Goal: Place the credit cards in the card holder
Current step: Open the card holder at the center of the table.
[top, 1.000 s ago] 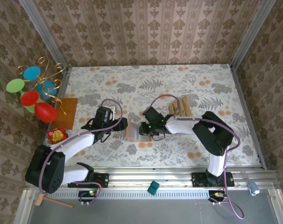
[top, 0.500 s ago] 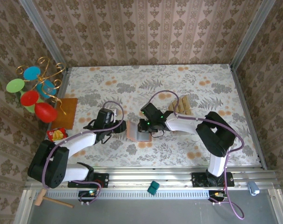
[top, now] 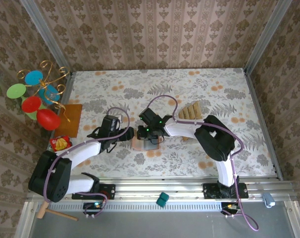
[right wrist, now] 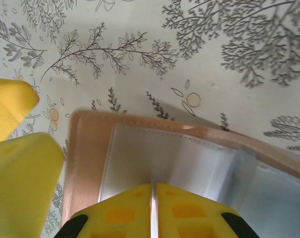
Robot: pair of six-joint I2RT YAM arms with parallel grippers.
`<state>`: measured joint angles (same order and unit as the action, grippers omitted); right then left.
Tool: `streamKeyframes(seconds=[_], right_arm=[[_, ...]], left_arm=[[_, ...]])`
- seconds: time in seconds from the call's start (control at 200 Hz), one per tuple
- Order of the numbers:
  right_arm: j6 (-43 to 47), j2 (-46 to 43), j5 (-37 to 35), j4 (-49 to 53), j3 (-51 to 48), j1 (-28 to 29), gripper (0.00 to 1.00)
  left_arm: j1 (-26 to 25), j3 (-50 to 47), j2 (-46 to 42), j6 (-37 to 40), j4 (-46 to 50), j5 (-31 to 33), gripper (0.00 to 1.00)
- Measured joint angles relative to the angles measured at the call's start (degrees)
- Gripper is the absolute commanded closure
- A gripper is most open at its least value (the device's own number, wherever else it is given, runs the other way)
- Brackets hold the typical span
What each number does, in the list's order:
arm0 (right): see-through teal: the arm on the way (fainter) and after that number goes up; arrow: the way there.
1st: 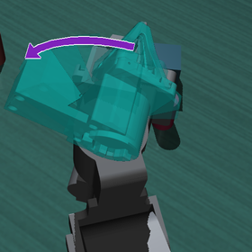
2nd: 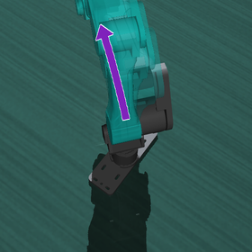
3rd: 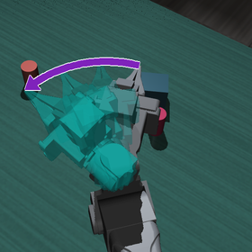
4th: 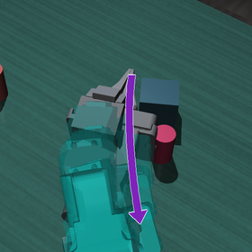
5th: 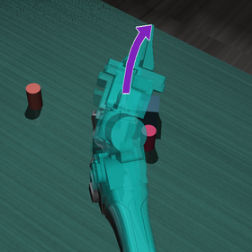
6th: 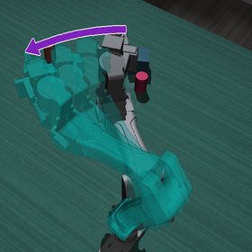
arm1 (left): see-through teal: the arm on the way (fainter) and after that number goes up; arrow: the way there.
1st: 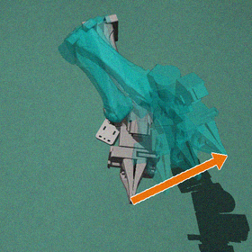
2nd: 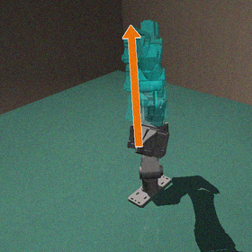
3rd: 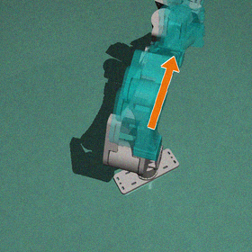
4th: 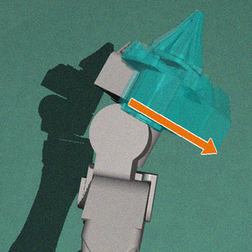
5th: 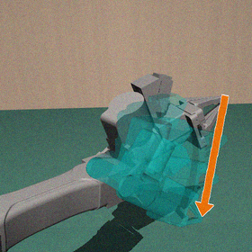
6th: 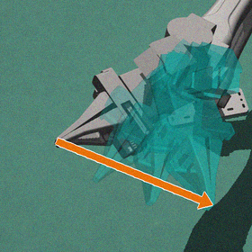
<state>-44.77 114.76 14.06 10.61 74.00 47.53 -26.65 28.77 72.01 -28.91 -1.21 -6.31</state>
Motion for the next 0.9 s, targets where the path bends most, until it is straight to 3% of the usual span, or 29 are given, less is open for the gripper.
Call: streamKeyframes(seconds=[0.23,0.44,0.9], right_arm=[[-0.1,2.3,2.4,-0.1,1.1,0.1,0.86],[-0.2,2.3,2.7,-0.1,1.1,0.2,0.86],[-0.4,2.3,2.7,-0.1,1.1,0.2,0.85]], left_arm=[[0.0,-1.0,-3.7,0.0,-0.1,0.1,0.28],[-0.1,-5.7,-4.6,-0.5,-1.5,-0.6,0.42],[-5.9,-8.6,-0.4,-1.5,-6.9,1.1,0.48]])
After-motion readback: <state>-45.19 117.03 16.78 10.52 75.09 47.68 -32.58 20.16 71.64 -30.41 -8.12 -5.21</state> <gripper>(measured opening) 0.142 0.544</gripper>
